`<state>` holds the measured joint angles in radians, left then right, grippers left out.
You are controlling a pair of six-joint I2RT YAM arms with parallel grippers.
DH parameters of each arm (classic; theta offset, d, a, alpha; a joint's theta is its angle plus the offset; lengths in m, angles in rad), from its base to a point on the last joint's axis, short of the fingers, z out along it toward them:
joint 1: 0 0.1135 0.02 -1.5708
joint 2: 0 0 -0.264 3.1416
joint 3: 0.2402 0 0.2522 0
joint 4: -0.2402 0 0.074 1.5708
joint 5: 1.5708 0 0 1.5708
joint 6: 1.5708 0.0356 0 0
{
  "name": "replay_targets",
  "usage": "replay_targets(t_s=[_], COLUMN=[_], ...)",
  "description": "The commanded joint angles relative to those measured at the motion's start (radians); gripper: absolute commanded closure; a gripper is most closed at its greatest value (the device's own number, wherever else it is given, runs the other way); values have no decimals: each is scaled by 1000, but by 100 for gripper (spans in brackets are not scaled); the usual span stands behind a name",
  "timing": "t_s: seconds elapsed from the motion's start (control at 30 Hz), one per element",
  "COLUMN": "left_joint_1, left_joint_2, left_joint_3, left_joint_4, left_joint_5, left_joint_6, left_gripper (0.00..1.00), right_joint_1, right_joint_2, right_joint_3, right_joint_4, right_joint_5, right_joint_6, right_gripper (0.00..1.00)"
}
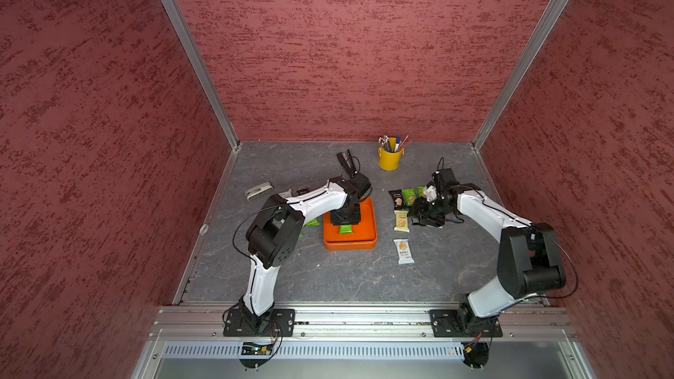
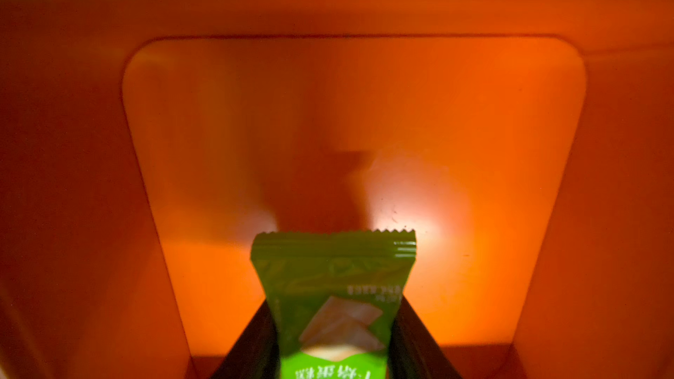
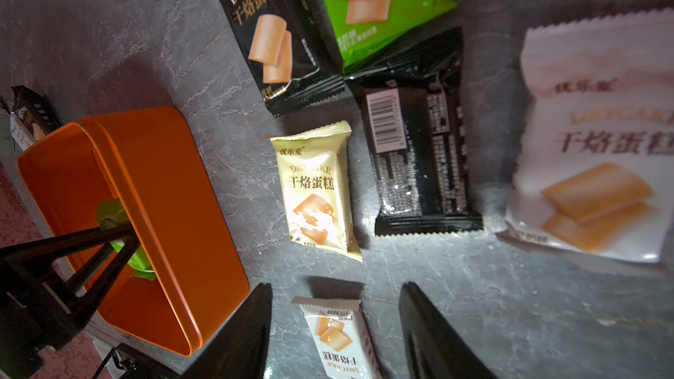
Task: Take the cookies out of the storage box
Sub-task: Pick up the cookie from the storage box, then place the cookie at the center of the board.
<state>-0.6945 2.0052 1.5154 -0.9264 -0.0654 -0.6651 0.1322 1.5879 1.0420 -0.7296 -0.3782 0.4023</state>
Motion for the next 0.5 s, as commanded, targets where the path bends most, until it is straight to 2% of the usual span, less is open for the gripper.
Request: replay_targets(t_s=[0.0,0.2,0.47], left_joint_1=[25,62,137], left_joint_2=[11,0,-69], left_joint_3=[46,101,95], left_joint_4=[4,-7,-45], left_joint_5=[-9,15,6], left_joint_6=[-10,-10,11], left_gripper=[54,55,55], right_joint_1=[-12,-11,-12], right_joint_2=[-16,-23,-11], right_joint_3=[21,33,35], right_joint_4=[-3,-4,41], right_joint_5=[9,11,-14], right_joint_6=[-10,-7,25], right_gripper=[40,40,40])
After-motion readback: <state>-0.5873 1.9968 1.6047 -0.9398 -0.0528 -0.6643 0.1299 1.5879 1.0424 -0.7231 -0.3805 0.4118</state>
